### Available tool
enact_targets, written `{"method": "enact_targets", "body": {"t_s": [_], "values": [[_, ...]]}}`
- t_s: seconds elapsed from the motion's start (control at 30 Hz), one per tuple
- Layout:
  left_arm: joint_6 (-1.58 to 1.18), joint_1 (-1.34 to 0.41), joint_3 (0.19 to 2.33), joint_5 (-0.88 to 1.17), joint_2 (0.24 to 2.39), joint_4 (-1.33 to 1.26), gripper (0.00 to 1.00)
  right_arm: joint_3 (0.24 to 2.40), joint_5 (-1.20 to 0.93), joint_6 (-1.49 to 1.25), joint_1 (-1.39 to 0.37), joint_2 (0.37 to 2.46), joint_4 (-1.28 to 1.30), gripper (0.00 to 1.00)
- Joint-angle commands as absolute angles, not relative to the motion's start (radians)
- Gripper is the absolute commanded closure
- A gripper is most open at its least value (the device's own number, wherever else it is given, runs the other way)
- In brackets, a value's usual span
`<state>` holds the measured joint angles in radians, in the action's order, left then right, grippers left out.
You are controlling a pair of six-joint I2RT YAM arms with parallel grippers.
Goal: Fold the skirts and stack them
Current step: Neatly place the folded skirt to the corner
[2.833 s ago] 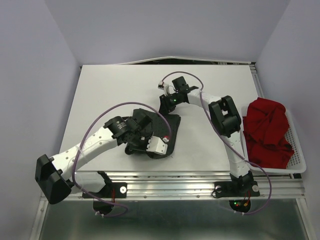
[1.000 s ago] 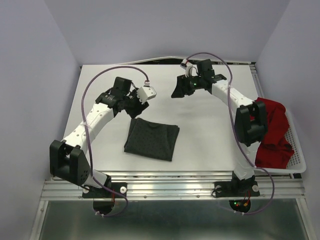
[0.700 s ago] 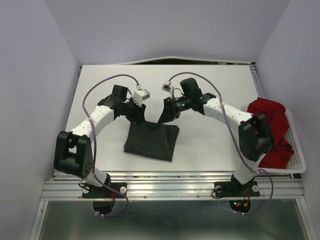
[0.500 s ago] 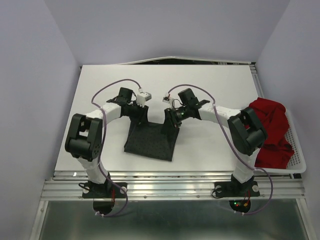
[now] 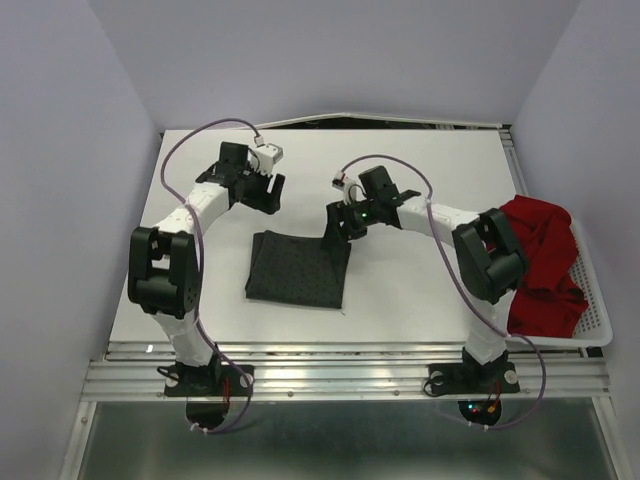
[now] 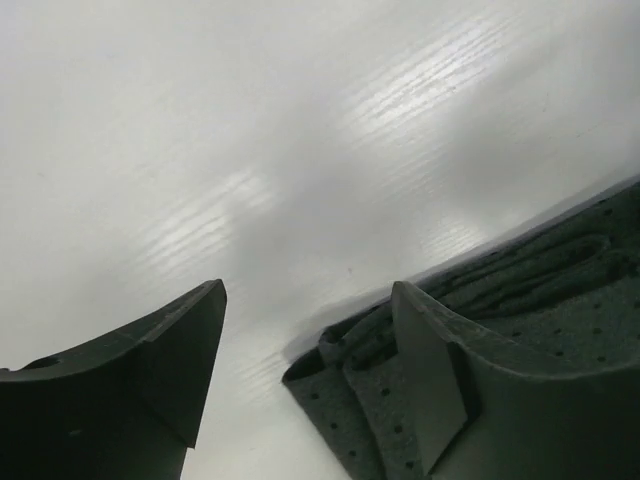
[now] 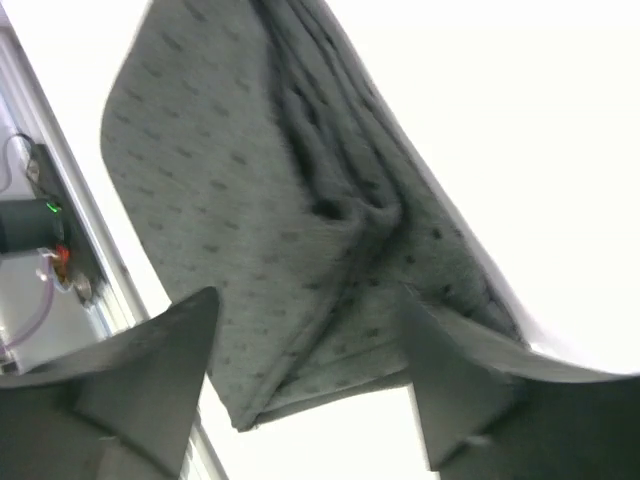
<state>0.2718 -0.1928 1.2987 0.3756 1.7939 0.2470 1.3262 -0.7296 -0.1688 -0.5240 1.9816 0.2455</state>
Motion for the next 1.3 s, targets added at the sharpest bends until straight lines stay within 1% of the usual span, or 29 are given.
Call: {"method": "enact_targets", "body": {"t_s": [0.0, 0.03, 0.07, 0.17, 0.2, 0.23, 0.3, 0.4, 0.5, 0.63, 0.7, 0.77, 0.83, 0.87, 0.93, 1.07, 1.13, 1.2, 1.27], "values": [[0.331, -0.236, 1.359, 0.212, 1.617, 0.357, 0.19, 1.382, -0.663, -0.225, -0.514, 1.787, 0.216, 0.10], [0.310, -0.274, 1.338, 0.166, 1.574, 0.371, 0.19, 1.376, -0.647, -0.232, -0.502, 1.758, 0.218, 0.00], [0.290, -0.299, 1.322, 0.131, 1.554, 0.389, 0.19, 1.371, -0.618, -0.236, -0.479, 1.706, 0.221, 0.00], [0.220, -0.403, 1.250, 0.048, 1.480, 0.439, 0.19, 1.352, -0.540, -0.238, -0.431, 1.637, 0.256, 0.00], [0.198, -0.428, 1.232, 0.022, 1.465, 0.443, 0.19, 1.347, -0.526, -0.227, -0.389, 1.605, 0.270, 0.00], [0.161, -0.475, 1.194, 0.012, 1.445, 0.457, 0.18, 1.344, -0.512, -0.222, -0.367, 1.591, 0.299, 0.00], [0.118, -0.512, 1.161, 0.018, 1.439, 0.466, 0.18, 1.333, -0.503, -0.207, -0.301, 1.563, 0.328, 0.00], [0.055, -0.567, 1.112, 0.023, 1.474, 0.483, 0.18, 1.309, -0.482, -0.193, -0.237, 1.543, 0.371, 0.00], [0.034, -0.586, 1.120, 0.037, 1.572, 0.509, 0.18, 1.290, -0.472, -0.170, -0.213, 1.522, 0.376, 0.00], [0.018, -0.575, 1.166, 0.015, 1.740, 0.544, 0.19, 1.339, -0.459, -0.144, -0.213, 1.549, 0.422, 0.00], [0.026, -0.539, 1.177, 0.011, 1.782, 0.549, 0.20, 1.348, -0.451, -0.134, -0.204, 1.562, 0.422, 0.00], [0.044, -0.451, 1.196, -0.043, 1.830, 0.566, 0.21, 1.350, -0.440, -0.121, -0.195, 1.566, 0.423, 0.00], [0.058, -0.387, 1.210, -0.054, 1.868, 0.604, 0.21, 1.347, -0.439, -0.114, -0.195, 1.568, 0.423, 0.00], [0.066, -0.320, 1.210, -0.058, 1.876, 0.617, 0.22, 1.342, -0.439, -0.110, -0.195, 1.569, 0.423, 0.00], [0.113, -0.243, 1.184, -0.080, 1.868, 0.618, 0.22, 1.339, -0.440, -0.106, -0.186, 1.574, 0.422, 0.00], [0.235, -0.158, 1.111, -0.169, 1.830, 0.583, 0.22, 1.333, -0.452, -0.104, -0.186, 1.582, 0.422, 0.00], [0.326, -0.065, 1.097, -0.150, 1.825, 0.578, 0.22, 1.330, -0.456, -0.103, -0.186, 1.585, 0.423, 0.00], [0.409, 0.019, 1.080, -0.144, 1.815, 0.563, 0.16, 1.324, -0.460, -0.100, -0.186, 1.586, 0.422, 0.00], [0.546, 0.079, 1.078, -0.129, 1.807, 0.557, 0.12, 1.321, -0.462, -0.098, -0.186, 1.585, 0.422, 0.00]]}}
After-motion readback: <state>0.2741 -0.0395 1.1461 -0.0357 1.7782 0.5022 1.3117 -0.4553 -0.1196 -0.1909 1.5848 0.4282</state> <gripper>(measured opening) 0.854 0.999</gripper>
